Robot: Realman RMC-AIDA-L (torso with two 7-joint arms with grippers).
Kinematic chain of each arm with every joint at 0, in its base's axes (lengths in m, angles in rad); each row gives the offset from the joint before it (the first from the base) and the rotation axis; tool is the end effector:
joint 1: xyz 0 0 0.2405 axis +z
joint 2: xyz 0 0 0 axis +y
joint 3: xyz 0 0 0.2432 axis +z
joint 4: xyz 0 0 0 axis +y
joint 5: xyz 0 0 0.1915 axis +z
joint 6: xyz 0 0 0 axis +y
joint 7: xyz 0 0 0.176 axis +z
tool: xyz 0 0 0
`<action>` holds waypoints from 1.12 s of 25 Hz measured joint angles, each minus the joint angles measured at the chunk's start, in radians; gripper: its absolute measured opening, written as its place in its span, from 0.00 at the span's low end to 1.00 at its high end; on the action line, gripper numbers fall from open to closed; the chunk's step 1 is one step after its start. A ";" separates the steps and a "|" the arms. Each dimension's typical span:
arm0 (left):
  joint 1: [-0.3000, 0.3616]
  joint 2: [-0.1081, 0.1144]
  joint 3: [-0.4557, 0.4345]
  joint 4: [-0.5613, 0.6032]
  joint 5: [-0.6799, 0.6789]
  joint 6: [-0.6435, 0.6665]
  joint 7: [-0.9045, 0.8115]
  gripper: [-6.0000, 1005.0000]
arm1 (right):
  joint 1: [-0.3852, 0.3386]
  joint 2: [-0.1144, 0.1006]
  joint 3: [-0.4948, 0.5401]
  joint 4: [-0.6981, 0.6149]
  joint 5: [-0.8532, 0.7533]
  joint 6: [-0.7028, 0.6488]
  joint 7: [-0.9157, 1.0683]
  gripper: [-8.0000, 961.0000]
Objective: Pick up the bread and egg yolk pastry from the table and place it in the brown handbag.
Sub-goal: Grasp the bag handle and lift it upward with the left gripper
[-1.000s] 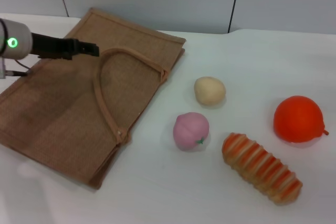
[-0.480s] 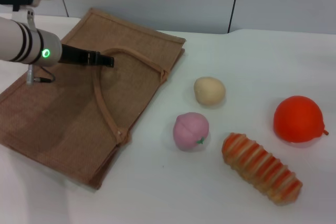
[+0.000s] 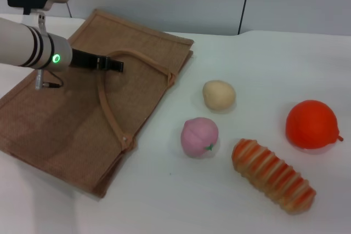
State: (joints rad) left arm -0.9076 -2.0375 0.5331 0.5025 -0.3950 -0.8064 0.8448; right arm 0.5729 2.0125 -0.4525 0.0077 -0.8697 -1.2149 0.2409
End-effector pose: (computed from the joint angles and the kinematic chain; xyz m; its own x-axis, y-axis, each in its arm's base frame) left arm -0.2679 0.4510 -0.0030 0.5167 0.7624 0.3896 0.7929 -0.2545 -0.5536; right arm 0.3052 0.3861 0.0632 0.7215 0.1414 -0.6778 -0.6777 -0.0561 -0.7332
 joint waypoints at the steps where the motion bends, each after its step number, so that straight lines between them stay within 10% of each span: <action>1: -0.002 0.000 0.000 -0.007 0.001 0.008 0.001 0.86 | 0.000 0.000 0.000 0.000 0.000 0.000 0.000 0.90; 8: -0.012 0.001 0.006 -0.030 0.008 0.019 0.001 0.86 | 0.002 0.000 0.000 0.000 0.000 0.000 0.000 0.90; 28: -0.013 0.000 0.057 -0.035 0.005 0.009 -0.008 0.25 | 0.002 0.000 0.000 0.000 0.000 0.000 0.000 0.90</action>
State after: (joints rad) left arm -0.9204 -2.0371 0.5905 0.4677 -0.3896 -0.7975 0.8366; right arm 0.5752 2.0125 -0.4525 0.0077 -0.8697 -1.2149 0.2408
